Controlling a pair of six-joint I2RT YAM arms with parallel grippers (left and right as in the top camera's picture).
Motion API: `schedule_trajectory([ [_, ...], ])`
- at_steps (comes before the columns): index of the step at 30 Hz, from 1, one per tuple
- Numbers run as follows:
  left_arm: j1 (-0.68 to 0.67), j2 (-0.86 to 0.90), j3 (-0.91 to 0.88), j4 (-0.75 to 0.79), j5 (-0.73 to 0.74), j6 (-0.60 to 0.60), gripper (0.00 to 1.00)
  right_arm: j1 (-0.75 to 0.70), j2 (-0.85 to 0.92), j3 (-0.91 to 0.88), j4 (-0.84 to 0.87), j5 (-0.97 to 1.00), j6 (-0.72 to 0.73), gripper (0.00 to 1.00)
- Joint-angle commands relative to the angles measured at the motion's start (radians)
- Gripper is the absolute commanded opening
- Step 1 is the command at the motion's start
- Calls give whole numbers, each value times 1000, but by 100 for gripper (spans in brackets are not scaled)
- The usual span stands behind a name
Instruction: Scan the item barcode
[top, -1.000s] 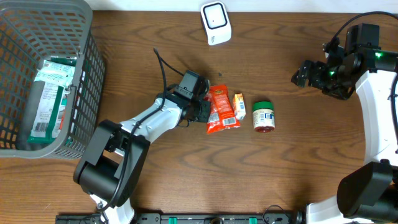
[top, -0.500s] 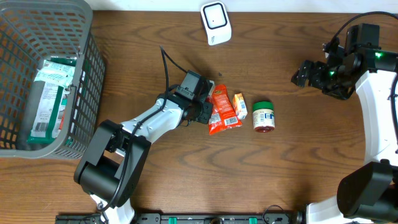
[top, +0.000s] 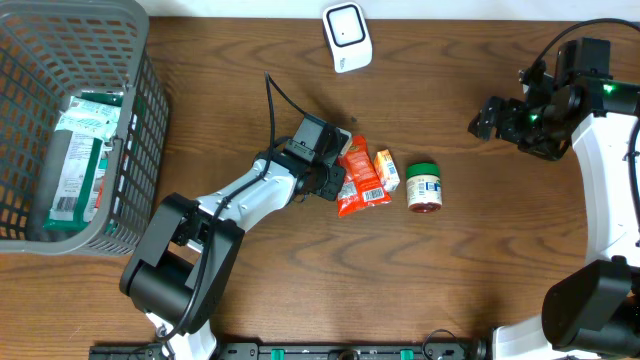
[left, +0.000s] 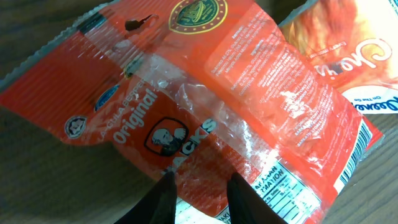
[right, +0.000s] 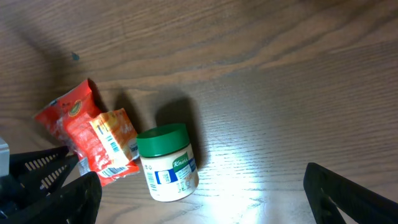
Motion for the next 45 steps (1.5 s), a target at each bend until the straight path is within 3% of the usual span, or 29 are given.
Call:
schedule_trajectory([
  [1,-2,8,14,3,23,60,29,-11,-10,-1,-2,-8,-3,99],
  [11,-2,8,14,3,43,135,29,-11,-10,-1,-2,-8,-3,99],
  [16,-2,8,14,5,167,177,29,-11,-10,-1,-2,-8,-3,99],
  [28,1,6,21,37,156,185,29,-11,-10,-1,-2,-8,-3,99],
  [32,19,-25,60,12,37,129,29,-11,-10,-1,-2,-8,-3,99],
  [36,51,-77,101,-24,25,44,34,-11,-10,-1,-2,-8,-3,99],
  [40,79,-82,102,-51,-50,-166,33,-11,-10,-1,-2,-8,-3,99],
  [45,83,-44,93,-123,-190,-287,21,-11,-10,-1,-2,-8,-3,99],
])
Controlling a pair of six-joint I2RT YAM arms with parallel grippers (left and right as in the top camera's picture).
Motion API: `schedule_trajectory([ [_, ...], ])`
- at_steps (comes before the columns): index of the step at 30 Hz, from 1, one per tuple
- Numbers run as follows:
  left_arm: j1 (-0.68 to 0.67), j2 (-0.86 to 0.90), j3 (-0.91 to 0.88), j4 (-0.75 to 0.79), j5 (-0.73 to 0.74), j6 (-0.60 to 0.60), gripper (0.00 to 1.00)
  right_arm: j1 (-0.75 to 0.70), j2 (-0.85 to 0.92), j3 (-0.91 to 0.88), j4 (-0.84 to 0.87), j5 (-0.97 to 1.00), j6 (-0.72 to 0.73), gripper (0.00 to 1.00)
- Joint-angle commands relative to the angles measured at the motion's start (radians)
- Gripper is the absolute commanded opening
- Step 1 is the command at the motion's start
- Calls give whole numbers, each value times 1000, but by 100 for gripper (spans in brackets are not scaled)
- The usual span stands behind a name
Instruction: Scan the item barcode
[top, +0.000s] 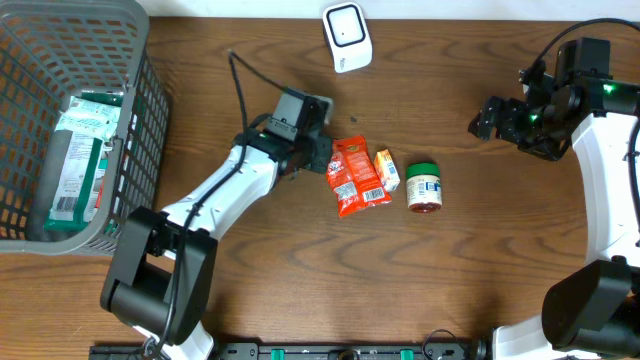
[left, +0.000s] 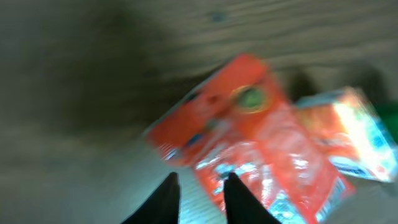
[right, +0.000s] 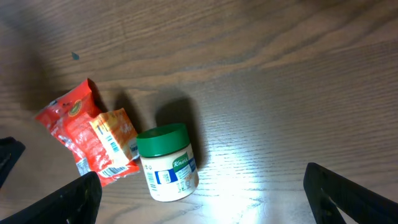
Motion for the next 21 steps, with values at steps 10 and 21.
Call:
schedule_trajectory([
  [10,0,127,0,-9,-123,-190,15,-11,-10,-1,-2,-8,-3,99],
  [21,-15,151,0,92,-124,-189,15,-11,-10,-1,-2,-8,-3,99],
])
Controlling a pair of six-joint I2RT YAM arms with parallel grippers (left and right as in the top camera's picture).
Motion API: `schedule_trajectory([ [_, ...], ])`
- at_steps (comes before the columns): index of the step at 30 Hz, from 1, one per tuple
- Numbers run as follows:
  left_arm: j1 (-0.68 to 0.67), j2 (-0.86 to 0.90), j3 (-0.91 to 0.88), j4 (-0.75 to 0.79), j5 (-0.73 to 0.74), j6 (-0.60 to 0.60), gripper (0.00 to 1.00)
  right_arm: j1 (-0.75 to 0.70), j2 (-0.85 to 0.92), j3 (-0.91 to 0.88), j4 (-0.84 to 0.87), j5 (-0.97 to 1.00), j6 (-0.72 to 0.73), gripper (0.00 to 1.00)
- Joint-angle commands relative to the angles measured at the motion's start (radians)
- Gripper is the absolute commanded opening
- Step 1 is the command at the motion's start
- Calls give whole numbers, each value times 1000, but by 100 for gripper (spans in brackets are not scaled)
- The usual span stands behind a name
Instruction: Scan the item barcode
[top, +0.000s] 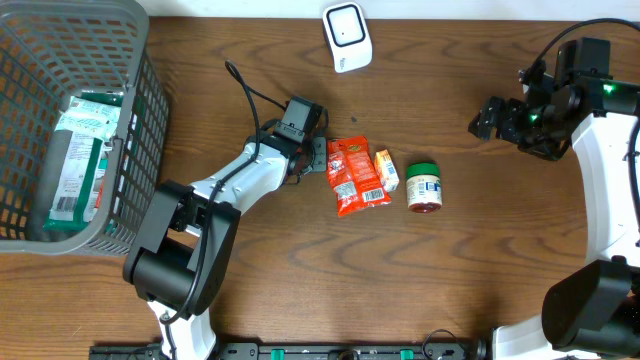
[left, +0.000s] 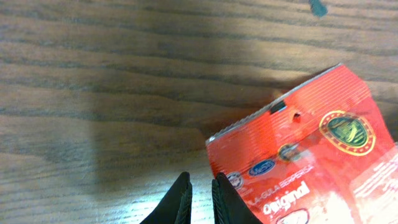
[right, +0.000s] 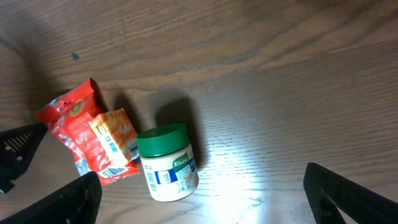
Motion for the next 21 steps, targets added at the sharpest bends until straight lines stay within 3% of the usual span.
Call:
schedule_trajectory([
  [1,-14,21,0,12,-16,-9,15,-11,-10,-1,-2,-8,-3,99],
  [10,-54,26,0,31,-16,-3,15,-11,-10,-1,-2,-8,-3,99],
  [21,-64,34,0,88,-16,111,15,-11,-10,-1,-2,-8,-3,99],
])
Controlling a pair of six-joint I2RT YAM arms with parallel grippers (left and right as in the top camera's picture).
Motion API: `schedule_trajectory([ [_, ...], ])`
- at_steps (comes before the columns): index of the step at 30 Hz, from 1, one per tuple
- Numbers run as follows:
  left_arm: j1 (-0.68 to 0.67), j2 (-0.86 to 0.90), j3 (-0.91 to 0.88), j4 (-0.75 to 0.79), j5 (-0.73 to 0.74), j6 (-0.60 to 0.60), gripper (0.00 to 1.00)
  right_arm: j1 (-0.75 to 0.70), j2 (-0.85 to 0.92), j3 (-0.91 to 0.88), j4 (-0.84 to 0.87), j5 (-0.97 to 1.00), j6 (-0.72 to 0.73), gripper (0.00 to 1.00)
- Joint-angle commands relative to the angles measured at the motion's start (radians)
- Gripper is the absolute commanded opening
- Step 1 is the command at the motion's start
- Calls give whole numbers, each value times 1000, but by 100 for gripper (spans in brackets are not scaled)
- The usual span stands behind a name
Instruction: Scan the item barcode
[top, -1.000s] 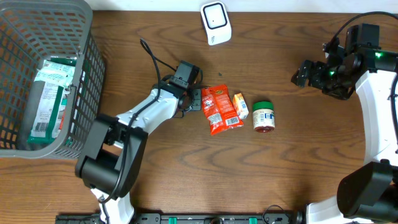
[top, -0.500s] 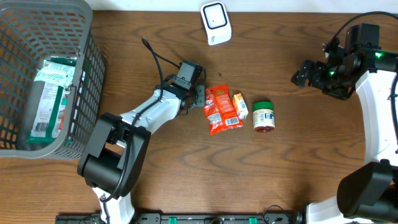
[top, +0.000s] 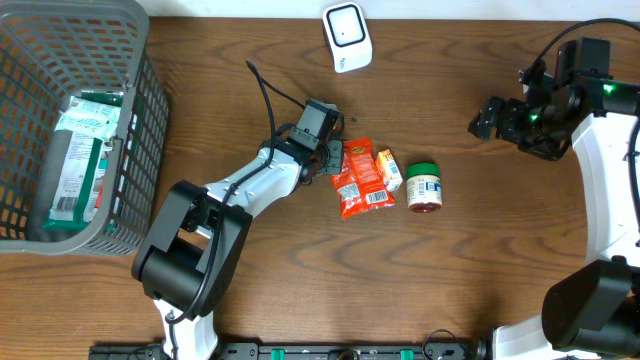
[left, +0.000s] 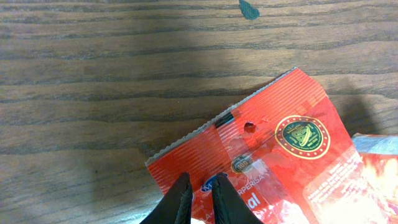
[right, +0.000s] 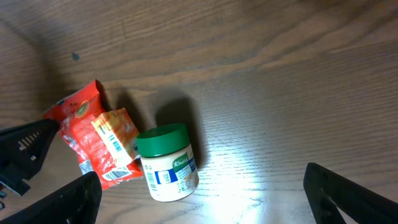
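A red snack packet (top: 360, 182) lies flat mid-table, its barcode end toward the front; it also shows in the left wrist view (left: 286, 149) and the right wrist view (right: 84, 140). My left gripper (top: 334, 163) is shut, its narrow fingertips (left: 184, 198) resting over the packet's left top corner. The white scanner (top: 346, 36) stands at the table's back edge. My right gripper (top: 486, 118) hangs open far to the right, its wide-spread jaws (right: 200, 179) above bare wood.
A small orange packet (top: 386, 168) lies against the red one, and a green-lidded jar (top: 424, 187) lies on its side to the right of it. A grey basket (top: 142, 150) with a green-white pack stands at the far left.
My left gripper has moved right, from bare wood beside the packet onto its top left corner. The packet's top has shifted slightly right. The right arm is unchanged.
My left gripper first sat over the packet's middle with its fingers apart. Then it was back and to the left of the packet, still apart. Then its fingers were together beside the packet's corner, and now they rest on that corner.
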Motion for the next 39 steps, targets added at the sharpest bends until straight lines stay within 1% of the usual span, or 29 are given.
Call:
schedule_trajectory([
  [1,0,15,0,0,-9,71,15,-11,-10,-1,-2,-8,-3,99],
  [3,10,-1,5,-9,-44,106,15,-11,-10,-1,-2,-8,-3,99],
  [8,38,-76,10,-46,-54,79,15,-11,-10,-1,-2,-8,-3,99],
  [10,42,-91,10,-66,-54,46,15,-11,-10,-1,-1,-8,-3,99],
  [13,42,-86,10,-110,-53,-61,15,-11,-10,-1,-2,-8,-3,99],
  [15,36,-77,8,-140,-53,-94,15,-11,-10,-1,-1,-8,-3,99],
  [30,-2,-5,-16,-148,-42,-127,15,-11,-10,-1,-2,-8,-3,99],
  [39,-2,-4,-16,-104,-42,-127,15,-11,-10,-1,-2,-8,-3,99],
])
